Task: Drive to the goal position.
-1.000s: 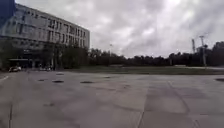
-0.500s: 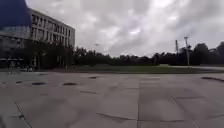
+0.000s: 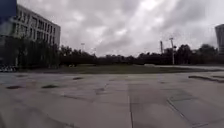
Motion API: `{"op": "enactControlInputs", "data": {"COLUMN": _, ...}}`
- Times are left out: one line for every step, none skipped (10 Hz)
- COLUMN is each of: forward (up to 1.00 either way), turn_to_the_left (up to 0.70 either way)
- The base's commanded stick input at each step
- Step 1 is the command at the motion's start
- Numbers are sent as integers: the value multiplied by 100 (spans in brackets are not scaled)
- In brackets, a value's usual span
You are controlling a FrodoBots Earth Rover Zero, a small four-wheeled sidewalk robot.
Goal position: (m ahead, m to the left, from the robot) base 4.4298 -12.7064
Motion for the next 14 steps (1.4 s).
{"op": "enactControlInputs", "data": {"forward": 70, "turn_to_the_left": -35}}
{"op": "enactControlInputs", "data": {"forward": 70, "turn_to_the_left": -35}}
{"op": "enactControlInputs", "data": {"forward": 70, "turn_to_the_left": -35}}
{"op": "enactControlInputs", "data": {"forward": 70, "turn_to_the_left": -35}}
{"op": "enactControlInputs", "data": {"forward": 70, "turn_to_the_left": -35}}
{"op": "enactControlInputs", "data": {"forward": 70, "turn_to_the_left": -35}}
{"op": "enactControlInputs", "data": {"forward": 70, "turn_to_the_left": -35}}
{"op": "enactControlInputs", "data": {"forward": 70, "turn_to_the_left": -35}}
{"op": "enactControlInputs", "data": {"forward": 70, "turn_to_the_left": -35}}
{"op": "enactControlInputs", "data": {"forward": 70, "turn_to_the_left": -35}}
{"op": "enactControlInputs", "data": {"forward": 70, "turn_to_the_left": -35}}
{"op": "enactControlInputs", "data": {"forward": 70, "turn_to_the_left": -35}}
{"op": "enactControlInputs", "data": {"forward": 70, "turn_to_the_left": -35}}
{"op": "enactControlInputs", "data": {"forward": 70, "turn_to_the_left": -35}}
